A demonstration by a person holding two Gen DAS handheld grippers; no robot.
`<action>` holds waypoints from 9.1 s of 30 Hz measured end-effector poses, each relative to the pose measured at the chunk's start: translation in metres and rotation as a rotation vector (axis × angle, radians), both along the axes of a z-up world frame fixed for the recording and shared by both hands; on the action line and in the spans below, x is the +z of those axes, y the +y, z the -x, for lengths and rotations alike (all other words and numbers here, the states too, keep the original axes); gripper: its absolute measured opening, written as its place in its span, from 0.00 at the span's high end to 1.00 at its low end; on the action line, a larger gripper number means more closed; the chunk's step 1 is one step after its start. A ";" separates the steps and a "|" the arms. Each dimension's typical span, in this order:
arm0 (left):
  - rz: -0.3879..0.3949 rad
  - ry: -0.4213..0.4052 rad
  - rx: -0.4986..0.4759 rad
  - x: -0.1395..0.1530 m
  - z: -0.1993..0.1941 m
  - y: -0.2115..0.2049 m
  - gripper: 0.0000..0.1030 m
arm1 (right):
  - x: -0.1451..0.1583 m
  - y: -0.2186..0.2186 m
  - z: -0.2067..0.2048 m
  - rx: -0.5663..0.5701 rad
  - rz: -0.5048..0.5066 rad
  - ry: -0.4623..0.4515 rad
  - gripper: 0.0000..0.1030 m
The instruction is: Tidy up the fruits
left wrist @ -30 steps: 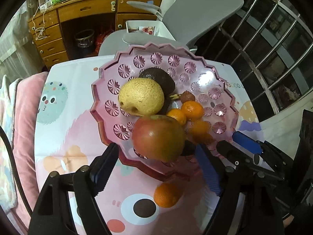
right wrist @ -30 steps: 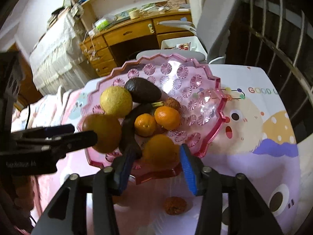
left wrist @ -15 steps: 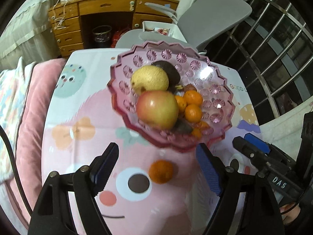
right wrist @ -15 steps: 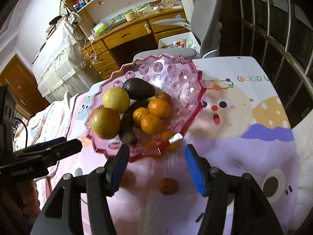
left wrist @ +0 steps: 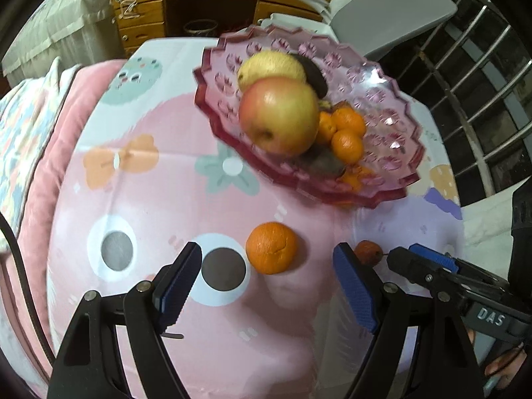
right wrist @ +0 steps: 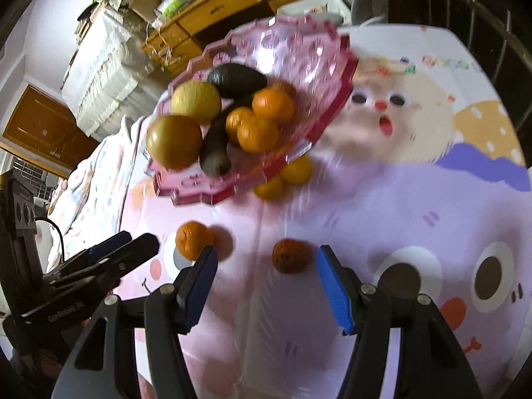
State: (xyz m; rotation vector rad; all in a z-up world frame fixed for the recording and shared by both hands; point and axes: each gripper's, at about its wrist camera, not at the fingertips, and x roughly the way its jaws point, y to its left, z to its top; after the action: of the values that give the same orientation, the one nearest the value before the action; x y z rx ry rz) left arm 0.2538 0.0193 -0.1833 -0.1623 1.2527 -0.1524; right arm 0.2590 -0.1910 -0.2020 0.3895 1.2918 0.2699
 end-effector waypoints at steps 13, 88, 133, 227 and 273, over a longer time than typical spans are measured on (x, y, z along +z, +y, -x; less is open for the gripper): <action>0.014 0.003 0.024 -0.043 0.000 -0.015 0.32 | -0.032 0.009 -0.004 0.022 0.056 0.076 0.39; 0.106 -0.356 -0.013 0.048 -0.007 -0.062 0.25 | 0.044 -0.041 -0.005 0.100 0.187 -0.633 0.34; -0.011 -0.251 -0.012 -0.050 -0.003 -0.083 0.24 | -0.043 -0.017 -0.013 0.554 0.328 -0.547 0.31; 0.144 -0.305 0.038 0.028 0.007 -0.034 0.73 | 0.039 0.027 0.007 0.386 0.285 -0.538 0.70; -0.016 -0.004 -0.057 0.094 0.155 0.041 0.13 | 0.064 0.047 0.192 0.008 0.248 -0.001 0.23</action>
State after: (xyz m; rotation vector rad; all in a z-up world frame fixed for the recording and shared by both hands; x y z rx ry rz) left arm 0.0983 0.0606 -0.0891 -0.1127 1.2549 -0.1918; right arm 0.0667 -0.1441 -0.1384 0.1733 1.3083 0.1148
